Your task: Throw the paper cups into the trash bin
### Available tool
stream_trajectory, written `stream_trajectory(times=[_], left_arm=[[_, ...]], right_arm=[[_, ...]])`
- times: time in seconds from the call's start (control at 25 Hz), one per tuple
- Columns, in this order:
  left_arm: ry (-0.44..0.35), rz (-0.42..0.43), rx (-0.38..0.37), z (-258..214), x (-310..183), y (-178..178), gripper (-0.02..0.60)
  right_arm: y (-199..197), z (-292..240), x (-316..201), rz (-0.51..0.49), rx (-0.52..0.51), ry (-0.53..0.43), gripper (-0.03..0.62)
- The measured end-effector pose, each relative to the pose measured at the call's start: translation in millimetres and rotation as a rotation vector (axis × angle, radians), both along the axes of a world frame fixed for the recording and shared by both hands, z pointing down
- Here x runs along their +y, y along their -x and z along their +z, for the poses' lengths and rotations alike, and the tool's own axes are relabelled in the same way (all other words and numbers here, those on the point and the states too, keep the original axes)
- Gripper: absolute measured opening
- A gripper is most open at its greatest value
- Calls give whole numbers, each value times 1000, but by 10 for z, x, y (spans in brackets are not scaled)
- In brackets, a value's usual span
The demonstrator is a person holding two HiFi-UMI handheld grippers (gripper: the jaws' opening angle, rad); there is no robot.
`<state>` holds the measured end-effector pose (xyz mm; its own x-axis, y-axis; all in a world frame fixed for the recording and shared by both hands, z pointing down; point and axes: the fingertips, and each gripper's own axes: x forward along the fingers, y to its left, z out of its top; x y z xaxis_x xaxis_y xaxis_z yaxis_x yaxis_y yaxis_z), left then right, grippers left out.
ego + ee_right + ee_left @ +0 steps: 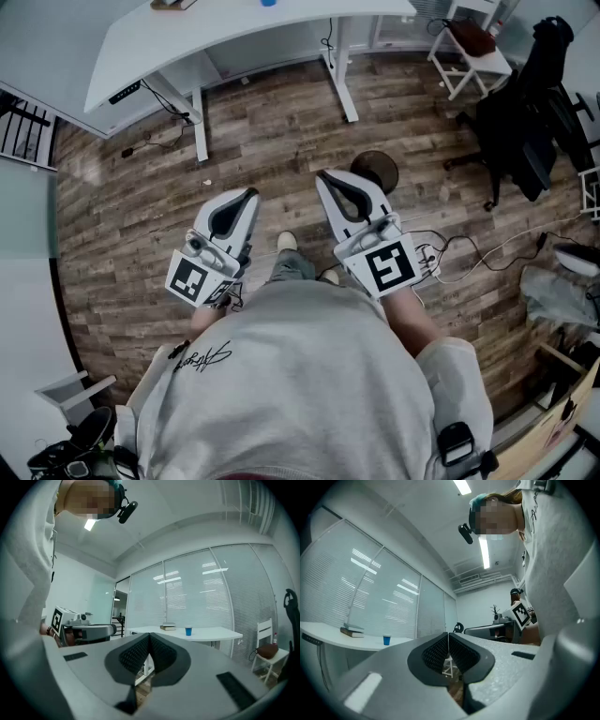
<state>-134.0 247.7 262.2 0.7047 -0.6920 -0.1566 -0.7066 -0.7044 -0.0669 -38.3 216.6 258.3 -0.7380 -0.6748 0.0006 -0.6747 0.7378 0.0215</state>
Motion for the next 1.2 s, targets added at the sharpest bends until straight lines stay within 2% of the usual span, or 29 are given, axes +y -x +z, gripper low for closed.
stream_trajectory(times=[0.4,0.6,0.88,1.2], left_arm=[[-7,-6,0,-21,-108,125,8],[7,-12,41,-25,-181,205,8],[17,-19,40,14,-285,285,8],[13,-8,13,-20,-458,333,8]], right_arm=[[114,-24,-112,3,-2,-16,9],[158,3,-163,9,4,-9,8],[169,19,-274,26,12,-4,9],[142,-90,-470,59,28,-61,9]])
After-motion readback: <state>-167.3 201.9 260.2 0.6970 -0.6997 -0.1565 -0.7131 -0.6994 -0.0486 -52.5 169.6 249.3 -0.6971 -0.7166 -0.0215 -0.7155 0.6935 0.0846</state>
